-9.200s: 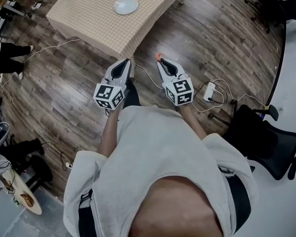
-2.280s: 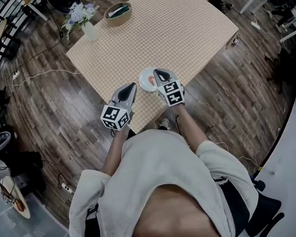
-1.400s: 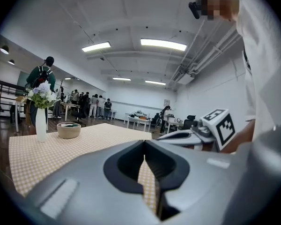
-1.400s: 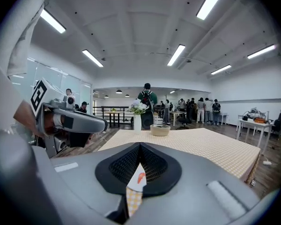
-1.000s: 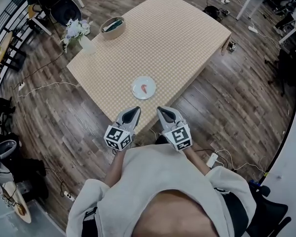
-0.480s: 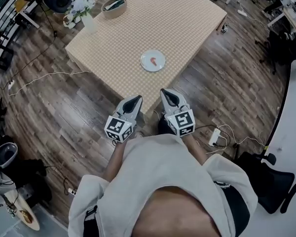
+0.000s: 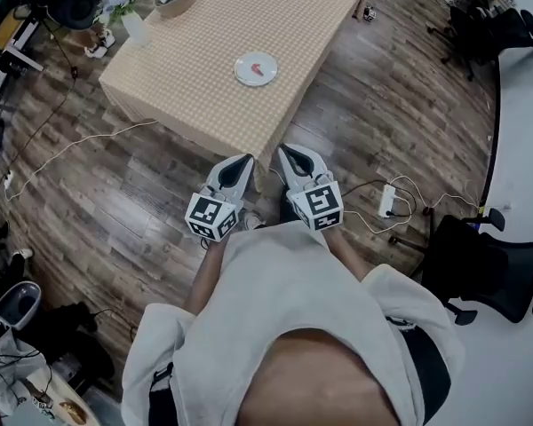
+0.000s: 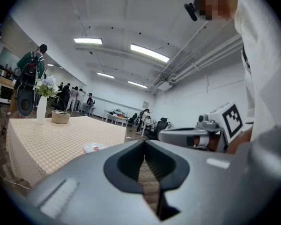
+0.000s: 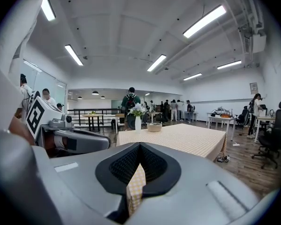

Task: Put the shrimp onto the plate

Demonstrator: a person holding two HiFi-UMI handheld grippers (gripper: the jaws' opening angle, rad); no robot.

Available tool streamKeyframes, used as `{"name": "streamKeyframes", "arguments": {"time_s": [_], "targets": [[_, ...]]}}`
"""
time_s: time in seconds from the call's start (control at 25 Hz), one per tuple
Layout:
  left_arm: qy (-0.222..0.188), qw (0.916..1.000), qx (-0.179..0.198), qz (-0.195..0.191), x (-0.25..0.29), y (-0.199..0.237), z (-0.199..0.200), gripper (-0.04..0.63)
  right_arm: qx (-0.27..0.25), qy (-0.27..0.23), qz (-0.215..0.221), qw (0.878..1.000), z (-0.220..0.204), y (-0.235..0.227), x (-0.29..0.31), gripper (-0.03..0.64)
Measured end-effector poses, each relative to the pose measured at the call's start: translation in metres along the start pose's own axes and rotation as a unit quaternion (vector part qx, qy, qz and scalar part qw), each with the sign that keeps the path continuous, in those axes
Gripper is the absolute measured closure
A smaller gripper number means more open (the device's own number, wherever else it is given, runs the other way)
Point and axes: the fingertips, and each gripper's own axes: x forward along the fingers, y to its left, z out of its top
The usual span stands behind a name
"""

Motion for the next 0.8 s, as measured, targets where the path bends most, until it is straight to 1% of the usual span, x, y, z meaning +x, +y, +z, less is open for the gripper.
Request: {"name": "streamKeyframes", "arguments": {"time_s": [0.12,0.24,0.64,0.8], "targets": [[-0.001,0.9999,0.002,-0.013,-0.004,-0.015,-0.003,0.586,-0.001,-0.001,-0.011,1.0,-0.002,0.004,-0.014,0.62],[0.0,0.9999,-0.001,-0.017,-0.013,-0.022,-0.008,0.586,0.0,0.001,-0.016,1.0,-0.005,0.011,-0.023,0.62],[-0.007,0.9999,0.0,-0.013,-0.023,-0.019,-0.004,0.586,-0.007,0.004,-0.011,1.0,-0.002,0.023,-0.016,0.62],[-0.011,0.9999,-0.005,-0.013,-0.025,-0.017,-0.004,0.586,-0.003,0.005,-0.018,1.0,-0.001,0.024,-0.013,0.62]]}}
